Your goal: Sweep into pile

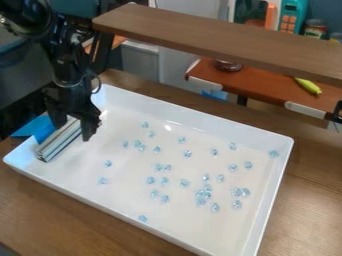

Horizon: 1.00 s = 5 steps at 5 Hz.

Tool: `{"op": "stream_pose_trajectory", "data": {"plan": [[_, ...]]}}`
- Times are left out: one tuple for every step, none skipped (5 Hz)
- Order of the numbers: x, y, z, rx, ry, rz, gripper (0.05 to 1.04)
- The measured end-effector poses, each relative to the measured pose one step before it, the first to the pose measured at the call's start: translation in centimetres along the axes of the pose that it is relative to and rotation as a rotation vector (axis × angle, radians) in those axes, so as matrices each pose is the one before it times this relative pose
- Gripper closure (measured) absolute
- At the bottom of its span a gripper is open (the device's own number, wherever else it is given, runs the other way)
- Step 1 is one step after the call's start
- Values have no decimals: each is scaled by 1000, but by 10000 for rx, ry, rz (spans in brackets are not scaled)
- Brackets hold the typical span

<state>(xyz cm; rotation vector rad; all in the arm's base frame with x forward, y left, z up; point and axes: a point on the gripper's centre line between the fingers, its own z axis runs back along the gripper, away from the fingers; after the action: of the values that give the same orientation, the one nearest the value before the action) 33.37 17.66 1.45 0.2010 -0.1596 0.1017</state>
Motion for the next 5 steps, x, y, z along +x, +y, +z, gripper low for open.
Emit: {"op": "stream_pose_trajectory", "data": {"plan": [[347,269,-179,125,-54,105,87],[-67,195,-706,138,83,-8,87],[120,410,-309,252,34,-51,87],[-167,60,-799,131,113,-18,87],[143,236,-425,147,-34,9,87]]}}
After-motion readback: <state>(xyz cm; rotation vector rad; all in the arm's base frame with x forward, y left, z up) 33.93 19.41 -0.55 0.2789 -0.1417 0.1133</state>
